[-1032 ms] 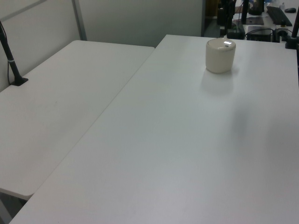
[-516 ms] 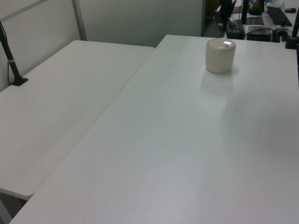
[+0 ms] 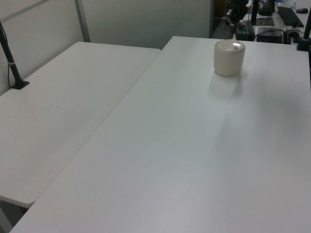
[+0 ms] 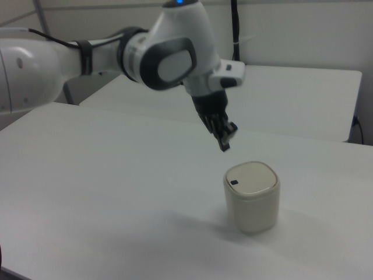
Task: Open the trash bin
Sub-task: 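Move the gripper over the cream bin and lower onto the lid slot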
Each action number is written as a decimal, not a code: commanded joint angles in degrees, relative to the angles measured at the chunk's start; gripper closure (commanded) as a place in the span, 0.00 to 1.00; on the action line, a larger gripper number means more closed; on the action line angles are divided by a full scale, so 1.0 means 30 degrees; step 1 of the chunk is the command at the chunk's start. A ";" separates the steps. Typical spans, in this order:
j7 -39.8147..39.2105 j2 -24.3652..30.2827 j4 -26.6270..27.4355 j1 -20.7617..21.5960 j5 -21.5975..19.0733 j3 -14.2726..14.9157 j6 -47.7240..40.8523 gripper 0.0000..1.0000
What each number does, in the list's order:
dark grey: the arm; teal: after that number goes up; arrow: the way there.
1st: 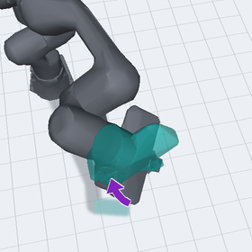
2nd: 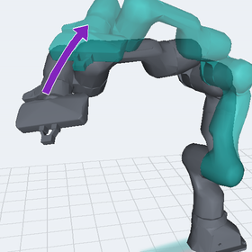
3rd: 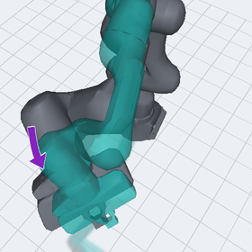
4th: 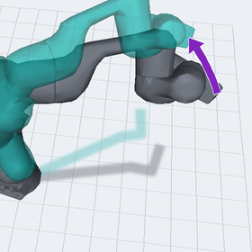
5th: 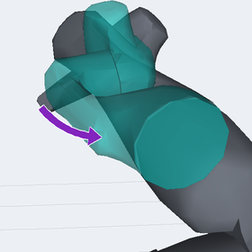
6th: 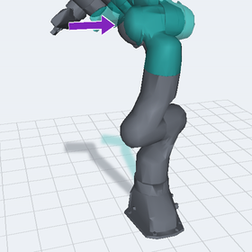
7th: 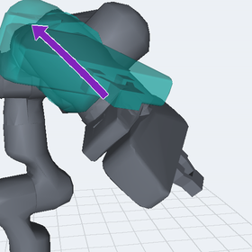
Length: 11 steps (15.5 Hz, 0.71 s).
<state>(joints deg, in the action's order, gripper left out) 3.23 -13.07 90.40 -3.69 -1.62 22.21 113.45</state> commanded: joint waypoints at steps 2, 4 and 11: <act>0.0476 -0.0740 0.1214 0.0060 -0.1012 0.0916 0.2374 1.00; 0.0417 -0.0946 0.1448 0.0001 -0.1012 0.0974 0.2552 1.00; 0.0417 -0.1590 0.2473 -0.0234 -0.1012 0.0975 0.3841 1.00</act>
<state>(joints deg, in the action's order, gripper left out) 3.69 -17.72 95.23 -5.01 -3.88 24.68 122.11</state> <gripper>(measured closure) 0.991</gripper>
